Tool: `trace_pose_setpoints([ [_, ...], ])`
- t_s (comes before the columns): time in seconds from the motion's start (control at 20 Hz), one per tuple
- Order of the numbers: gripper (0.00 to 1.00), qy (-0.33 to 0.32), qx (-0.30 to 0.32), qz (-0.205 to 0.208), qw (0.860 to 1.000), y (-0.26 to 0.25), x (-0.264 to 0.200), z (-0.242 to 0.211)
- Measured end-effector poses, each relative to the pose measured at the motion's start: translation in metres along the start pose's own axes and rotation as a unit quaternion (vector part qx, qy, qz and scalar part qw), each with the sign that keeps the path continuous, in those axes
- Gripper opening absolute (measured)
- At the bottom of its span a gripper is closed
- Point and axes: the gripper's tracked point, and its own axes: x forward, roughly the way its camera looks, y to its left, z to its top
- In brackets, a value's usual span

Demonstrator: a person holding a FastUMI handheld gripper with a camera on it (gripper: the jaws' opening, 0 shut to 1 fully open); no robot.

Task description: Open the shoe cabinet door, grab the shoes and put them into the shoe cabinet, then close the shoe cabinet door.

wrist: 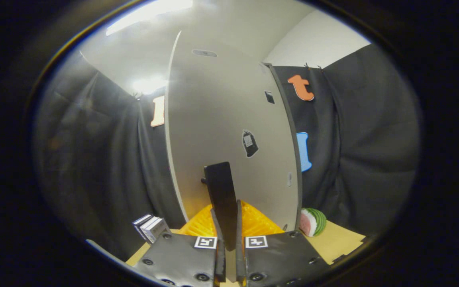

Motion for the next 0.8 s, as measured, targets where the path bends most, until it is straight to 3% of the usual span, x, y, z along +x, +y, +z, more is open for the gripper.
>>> trace_pose_setpoints([
  [0.4,0.09,0.003,0.010,0.001,1.000,-0.099,-0.060,0.019],
  [0.8,0.05,-0.006,0.025,-0.033,0.999,-0.188,-0.064,0.035],
])
